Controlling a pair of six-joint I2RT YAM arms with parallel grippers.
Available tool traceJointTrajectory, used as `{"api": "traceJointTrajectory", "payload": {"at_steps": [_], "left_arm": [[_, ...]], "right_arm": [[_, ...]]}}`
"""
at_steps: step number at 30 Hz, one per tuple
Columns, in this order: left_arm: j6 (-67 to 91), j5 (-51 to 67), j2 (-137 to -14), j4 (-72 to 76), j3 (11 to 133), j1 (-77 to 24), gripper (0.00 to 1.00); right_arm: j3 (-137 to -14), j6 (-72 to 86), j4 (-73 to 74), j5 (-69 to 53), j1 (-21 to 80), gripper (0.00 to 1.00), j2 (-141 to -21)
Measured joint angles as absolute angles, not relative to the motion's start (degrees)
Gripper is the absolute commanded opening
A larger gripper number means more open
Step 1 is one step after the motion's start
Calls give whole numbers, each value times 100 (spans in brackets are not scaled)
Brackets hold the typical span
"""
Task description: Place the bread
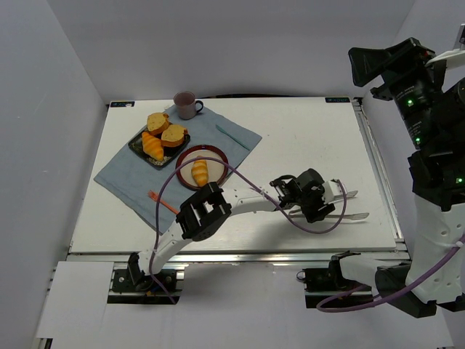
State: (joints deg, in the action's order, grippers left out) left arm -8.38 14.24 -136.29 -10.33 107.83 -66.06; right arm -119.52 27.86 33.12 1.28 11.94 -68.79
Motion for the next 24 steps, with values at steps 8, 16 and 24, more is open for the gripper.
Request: {"api": "traceJointTrajectory", "payload": {"at_steps": [8, 16, 24], "left_arm": [[-899, 1420, -13738, -1068, 10836, -6595, 98], [-919, 1094, -13334, -1804, 10910, -6595, 98], [97, -567, -10547, -2383, 10604, -6128, 98]], "right_arm": [[-11668, 2630, 3374, 130, 1194, 89, -6613], [-11544, 2587, 3350, 449, 1194, 89, -6584], [-11205, 2679, 3205, 1111, 1192, 89, -6737]]}}
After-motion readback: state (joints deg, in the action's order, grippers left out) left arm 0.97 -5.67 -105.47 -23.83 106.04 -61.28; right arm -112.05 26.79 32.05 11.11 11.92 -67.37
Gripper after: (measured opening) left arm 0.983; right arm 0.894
